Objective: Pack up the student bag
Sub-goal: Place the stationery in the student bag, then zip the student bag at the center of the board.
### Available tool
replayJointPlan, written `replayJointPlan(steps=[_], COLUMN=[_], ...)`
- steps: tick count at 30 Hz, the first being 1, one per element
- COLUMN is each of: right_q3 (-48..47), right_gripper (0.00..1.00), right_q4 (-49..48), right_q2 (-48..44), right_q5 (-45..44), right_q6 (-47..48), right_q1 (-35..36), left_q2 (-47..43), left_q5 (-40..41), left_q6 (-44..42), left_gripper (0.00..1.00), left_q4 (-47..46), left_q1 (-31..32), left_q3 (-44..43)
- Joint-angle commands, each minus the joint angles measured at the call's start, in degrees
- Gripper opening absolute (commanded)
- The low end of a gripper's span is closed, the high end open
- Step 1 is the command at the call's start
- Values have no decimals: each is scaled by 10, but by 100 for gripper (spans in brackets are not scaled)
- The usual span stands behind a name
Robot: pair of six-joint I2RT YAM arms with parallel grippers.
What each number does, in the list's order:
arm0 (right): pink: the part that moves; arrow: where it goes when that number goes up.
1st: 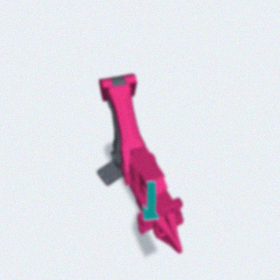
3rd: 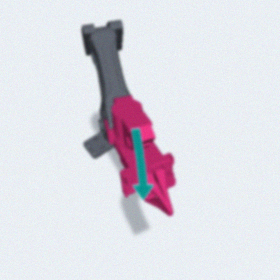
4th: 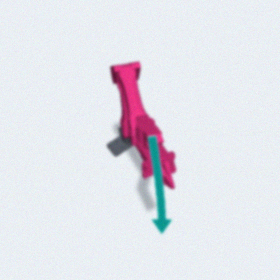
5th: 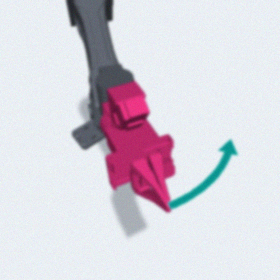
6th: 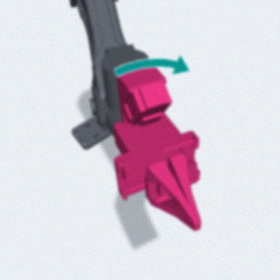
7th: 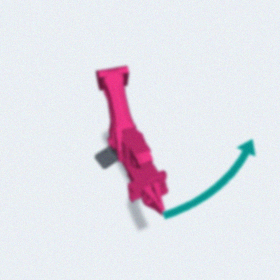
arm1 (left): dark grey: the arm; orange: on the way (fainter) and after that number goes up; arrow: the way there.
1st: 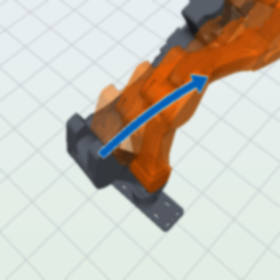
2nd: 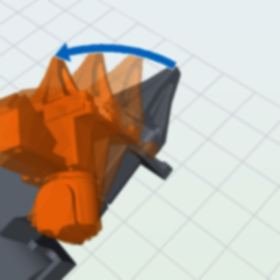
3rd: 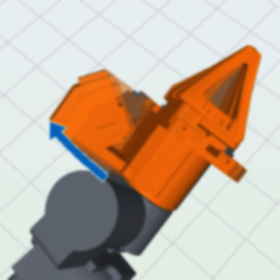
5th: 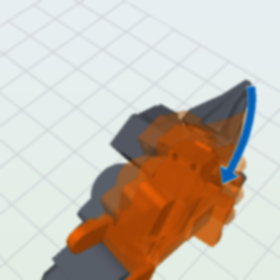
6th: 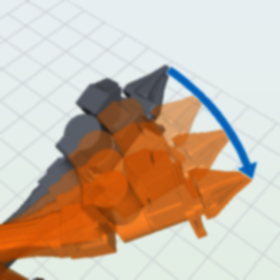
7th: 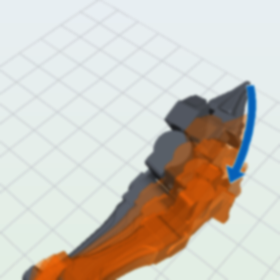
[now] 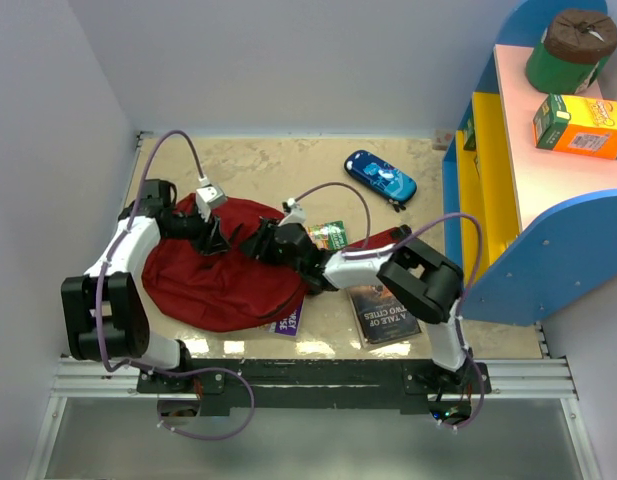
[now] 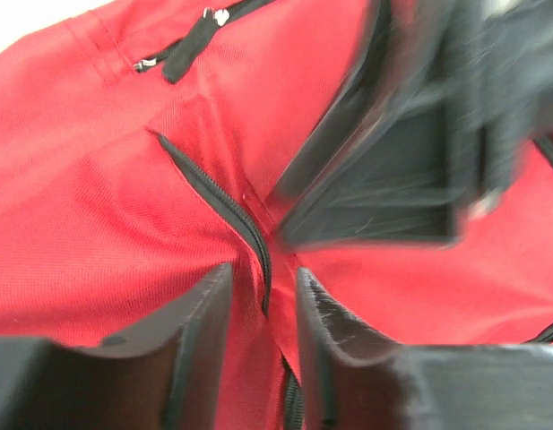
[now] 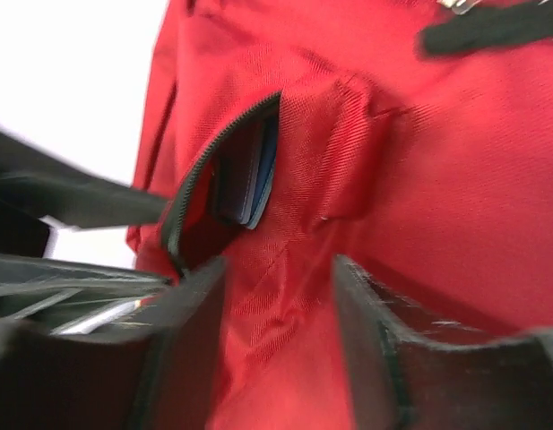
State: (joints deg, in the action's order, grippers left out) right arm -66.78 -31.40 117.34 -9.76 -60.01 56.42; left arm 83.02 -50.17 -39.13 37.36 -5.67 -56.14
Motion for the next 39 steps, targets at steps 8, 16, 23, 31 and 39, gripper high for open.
replayJointPlan(steps=[8, 16, 23, 31, 39], right_q3=[48, 71, 94, 133, 178], right_gripper=[61, 60, 59, 57, 56], right_q4=[106, 121, 121, 115, 100], right_q2=[-138, -126, -121, -131, -143], right_q5=[-105, -132, -141, -145, -151], right_q6=[123, 127, 123, 111, 92], right_q1=[89, 134, 137, 144, 150], left_q2=[35, 11, 15, 20, 0], left_q5=[-11, 72, 94, 108, 103], left_q6=[-251, -448, -469, -473, -520], left_gripper=[57, 46, 45, 45, 54], left_q4=[261, 380, 376, 316, 271], left_q1=[-79, -65, -65, -52, -46], left_q3=[-175, -88, -85, -64, -13])
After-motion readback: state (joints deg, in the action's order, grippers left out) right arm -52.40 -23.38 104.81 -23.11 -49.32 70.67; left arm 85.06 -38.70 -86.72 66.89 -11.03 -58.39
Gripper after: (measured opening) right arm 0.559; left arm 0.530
